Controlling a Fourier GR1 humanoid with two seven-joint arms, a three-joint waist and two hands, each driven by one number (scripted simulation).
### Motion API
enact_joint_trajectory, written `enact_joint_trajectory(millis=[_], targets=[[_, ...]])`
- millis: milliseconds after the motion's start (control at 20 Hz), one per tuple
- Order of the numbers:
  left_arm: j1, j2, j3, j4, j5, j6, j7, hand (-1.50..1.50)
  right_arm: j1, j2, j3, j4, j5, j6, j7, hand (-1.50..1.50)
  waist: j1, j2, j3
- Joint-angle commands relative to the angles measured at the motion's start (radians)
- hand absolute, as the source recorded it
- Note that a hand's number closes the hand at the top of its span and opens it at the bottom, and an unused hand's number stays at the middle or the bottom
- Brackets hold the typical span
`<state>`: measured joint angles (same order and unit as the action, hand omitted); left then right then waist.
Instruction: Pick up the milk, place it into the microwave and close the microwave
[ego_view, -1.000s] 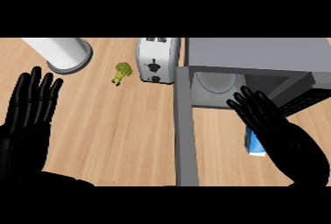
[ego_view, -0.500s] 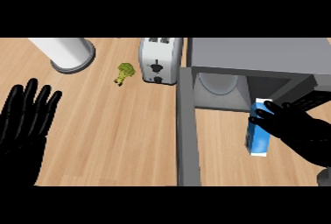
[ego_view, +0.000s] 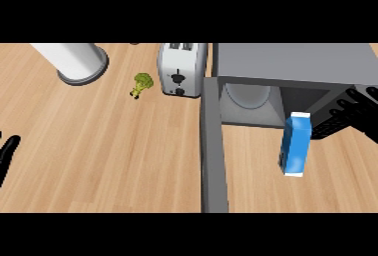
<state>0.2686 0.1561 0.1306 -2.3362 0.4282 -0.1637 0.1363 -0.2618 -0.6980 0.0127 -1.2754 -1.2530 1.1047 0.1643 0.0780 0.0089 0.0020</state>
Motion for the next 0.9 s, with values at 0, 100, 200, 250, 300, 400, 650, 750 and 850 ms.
enact_joint_trajectory(millis=[0, 100, 200, 250, 300, 400, 650, 750, 850], targets=[[0.119, 0.014, 0.073, -0.125, 0.104, -0.038, 0.016, -1.5, -0.098, 0.012, 0.013, 0.211, 0.039, 0.182, 0.036, -1.5, -0.005, -0.003, 0.0], [0.141, 0.025, 0.109, -0.091, 0.154, -0.073, 0.01, -1.5, -0.118, 0.079, -0.008, 0.263, 0.136, 0.2, 0.025, -1.5, -0.009, -0.003, 0.001], [0.193, 0.001, 0.104, -0.124, 0.143, -0.094, -0.009, -1.5, -0.134, 0.101, -0.04, 0.313, 0.209, 0.211, 0.014, -1.5, -0.013, -0.004, 0.001], [0.188, 0.017, 0.133, -0.09, 0.146, -0.111, -0.017, -1.5, -0.157, 0.1, -0.062, 0.346, 0.24, 0.23, 0.007, -1.5, -0.018, -0.003, 0.001], [0.187, 0.005, 0.147, -0.099, 0.169, -0.098, -0.015, -1.5, -0.138, 0.125, -0.067, 0.318, 0.297, 0.217, -0.001, -1.5, -0.027, -0.005, 0.001], [0.192, 0.007, 0.156, -0.083, 0.166, -0.129, -0.043, -1.5, -0.131, 0.138, -0.101, 0.357, 0.376, 0.248, -0.024, -1.5, -0.022, -0.003, 0.002], [0.217, 0.008, 0.18, -0.073, 0.209, -0.165, -0.046, -1.5, -0.095, 0.197, -0.142, 0.34, 0.541, 0.265, -0.075, -1.5, -0.018, -0.001, 0.005], [0.235, 0.021, 0.203, -0.066, 0.234, -0.174, -0.033, -1.5, -0.083, 0.204, -0.165, 0.344, 0.599, 0.264, -0.095, -1.5, -0.017, 0.0, 0.006], [0.272, -0.009, 0.208, -0.084, 0.224, -0.194, -0.072, -1.5, -0.059, 0.239, -0.174, 0.311, 0.657, 0.25, -0.119, -1.5, -0.013, -0.005, 0.005]])
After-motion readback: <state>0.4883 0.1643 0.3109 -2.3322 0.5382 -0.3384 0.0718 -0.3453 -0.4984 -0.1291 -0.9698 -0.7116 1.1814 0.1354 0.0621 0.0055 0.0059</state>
